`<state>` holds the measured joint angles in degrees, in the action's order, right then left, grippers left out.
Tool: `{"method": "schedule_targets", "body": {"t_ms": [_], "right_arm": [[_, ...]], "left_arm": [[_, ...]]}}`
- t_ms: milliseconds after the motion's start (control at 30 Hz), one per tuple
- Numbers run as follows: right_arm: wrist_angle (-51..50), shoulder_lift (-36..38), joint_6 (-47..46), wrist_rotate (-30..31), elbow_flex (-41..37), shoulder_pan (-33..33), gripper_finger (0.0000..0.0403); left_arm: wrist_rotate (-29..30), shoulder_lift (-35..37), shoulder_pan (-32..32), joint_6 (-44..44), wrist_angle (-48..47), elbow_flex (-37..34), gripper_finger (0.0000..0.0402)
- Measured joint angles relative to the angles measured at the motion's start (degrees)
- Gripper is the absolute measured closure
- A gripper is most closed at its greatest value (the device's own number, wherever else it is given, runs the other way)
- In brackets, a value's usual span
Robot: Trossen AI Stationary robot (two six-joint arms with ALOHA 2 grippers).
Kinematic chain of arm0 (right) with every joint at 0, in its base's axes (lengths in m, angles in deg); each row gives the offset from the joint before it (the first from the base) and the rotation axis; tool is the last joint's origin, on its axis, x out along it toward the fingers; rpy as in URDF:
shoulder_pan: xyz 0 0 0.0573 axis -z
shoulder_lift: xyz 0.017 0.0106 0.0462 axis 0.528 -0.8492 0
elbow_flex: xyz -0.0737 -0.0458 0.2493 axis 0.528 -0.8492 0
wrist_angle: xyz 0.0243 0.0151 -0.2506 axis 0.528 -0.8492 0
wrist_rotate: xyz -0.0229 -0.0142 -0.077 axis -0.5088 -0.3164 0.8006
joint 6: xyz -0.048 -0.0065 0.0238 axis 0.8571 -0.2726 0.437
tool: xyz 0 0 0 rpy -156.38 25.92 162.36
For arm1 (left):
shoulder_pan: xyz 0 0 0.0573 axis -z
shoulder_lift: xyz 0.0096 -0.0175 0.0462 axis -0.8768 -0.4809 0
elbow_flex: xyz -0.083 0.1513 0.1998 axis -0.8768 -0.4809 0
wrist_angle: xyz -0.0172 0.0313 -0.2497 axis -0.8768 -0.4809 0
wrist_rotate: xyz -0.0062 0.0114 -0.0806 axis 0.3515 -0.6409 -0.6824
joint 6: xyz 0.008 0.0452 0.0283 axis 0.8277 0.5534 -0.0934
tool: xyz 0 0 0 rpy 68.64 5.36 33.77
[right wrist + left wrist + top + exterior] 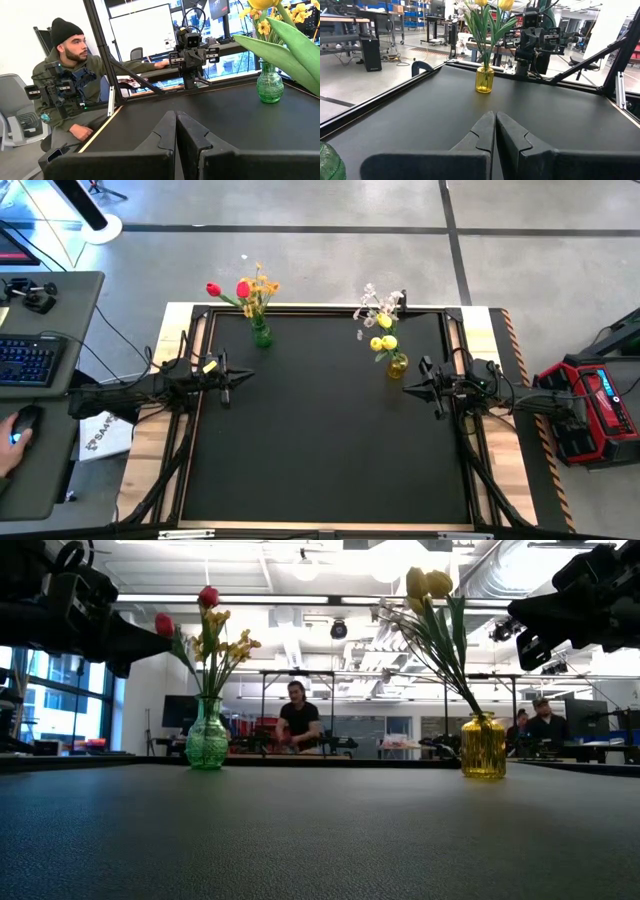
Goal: Sort flowers into vase by color
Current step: Return to Home Position
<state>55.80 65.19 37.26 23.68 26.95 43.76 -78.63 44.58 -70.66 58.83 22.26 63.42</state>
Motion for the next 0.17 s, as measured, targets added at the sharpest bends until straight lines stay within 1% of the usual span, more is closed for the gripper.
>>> {"method": "schedule_targets", "body": {"t_ms": [167], "right_arm": [[0.0, 0.0, 0.01, 0.0, 0.0, 0.01, 0.0402]], "left_arm": [[0.02, -0.01, 0.02, 0.0, 0.0, 0.0, 0.0399]]}}
